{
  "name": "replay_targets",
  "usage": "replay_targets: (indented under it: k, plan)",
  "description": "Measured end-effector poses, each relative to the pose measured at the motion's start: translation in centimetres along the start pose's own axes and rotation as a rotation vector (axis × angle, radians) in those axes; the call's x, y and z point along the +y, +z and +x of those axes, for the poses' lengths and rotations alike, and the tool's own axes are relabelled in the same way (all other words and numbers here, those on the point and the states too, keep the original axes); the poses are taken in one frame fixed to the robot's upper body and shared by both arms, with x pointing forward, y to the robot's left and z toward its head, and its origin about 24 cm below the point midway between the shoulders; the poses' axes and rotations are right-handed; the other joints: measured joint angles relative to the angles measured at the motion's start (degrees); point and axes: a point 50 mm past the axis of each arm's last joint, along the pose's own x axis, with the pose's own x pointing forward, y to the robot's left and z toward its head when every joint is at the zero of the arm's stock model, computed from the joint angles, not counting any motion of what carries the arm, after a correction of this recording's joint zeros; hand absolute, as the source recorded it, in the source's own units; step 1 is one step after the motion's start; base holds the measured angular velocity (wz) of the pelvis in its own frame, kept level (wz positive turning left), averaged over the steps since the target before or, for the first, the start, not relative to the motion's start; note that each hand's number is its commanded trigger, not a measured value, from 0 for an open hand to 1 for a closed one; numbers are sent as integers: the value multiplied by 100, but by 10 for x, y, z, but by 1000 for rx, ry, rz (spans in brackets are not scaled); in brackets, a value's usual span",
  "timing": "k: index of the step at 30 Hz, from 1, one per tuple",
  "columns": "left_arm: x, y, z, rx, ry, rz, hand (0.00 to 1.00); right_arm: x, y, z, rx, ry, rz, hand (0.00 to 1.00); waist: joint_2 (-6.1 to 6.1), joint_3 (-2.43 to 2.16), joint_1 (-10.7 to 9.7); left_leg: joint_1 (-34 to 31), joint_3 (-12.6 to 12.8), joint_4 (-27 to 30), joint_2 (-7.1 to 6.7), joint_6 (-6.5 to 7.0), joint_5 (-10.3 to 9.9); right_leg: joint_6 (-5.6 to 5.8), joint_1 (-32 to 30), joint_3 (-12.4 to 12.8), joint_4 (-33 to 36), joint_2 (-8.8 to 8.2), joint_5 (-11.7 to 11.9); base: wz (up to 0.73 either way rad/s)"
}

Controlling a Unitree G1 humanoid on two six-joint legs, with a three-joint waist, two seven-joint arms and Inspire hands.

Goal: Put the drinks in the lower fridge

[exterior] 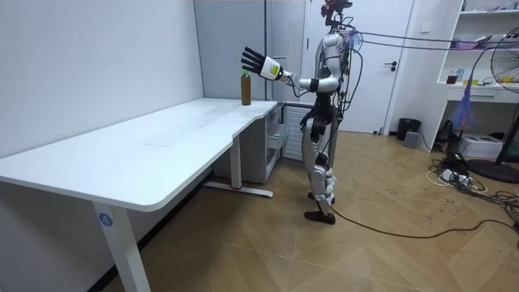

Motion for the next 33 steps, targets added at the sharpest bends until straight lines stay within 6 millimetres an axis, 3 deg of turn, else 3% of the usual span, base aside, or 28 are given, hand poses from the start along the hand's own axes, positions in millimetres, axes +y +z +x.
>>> replay_targets:
  k: [8, 15, 20, 27, 33]
  plan:
    - [-25, -15, -5, 132, -221, -107, 0, 3, 1, 1, 7, -1, 0, 0, -62, 56, -126, -10, -15, 1, 4, 0, 1, -1, 4, 16, 12, 4, 1, -1]
    - [-33, -17, 1, 222, -281, -284, 0, 4, 0, 2, 17, 2, 2, 0, -56, 51, -147, -11, 41, 3, 7, 0, 1, -1, -30, 55, 45, 6, 2, -2]
    - [-34, -21, 0, 260, -313, -281, 0, 4, -1, 2, 27, 1, 4, 0, -46, 45, -148, -12, 50, 4, 14, 1, 1, -1, -86, 70, 107, 8, 1, -1]
    - [-36, -27, 0, 299, -358, -268, 0, 4, -3, 2, 49, 6, -27, 0, 0, -3, -169, 12, 56, -15, 23, 1, 1, -5, -54, 73, 115, 19, 4, 0]
    - [-48, -19, 9, 267, -422, -294, 0, 6, -3, 2, 62, 24, -64, 0, -3, 1, -222, 15, 76, 0, 16, 1, 2, -4, -22, 137, 116, 19, 4, -2]
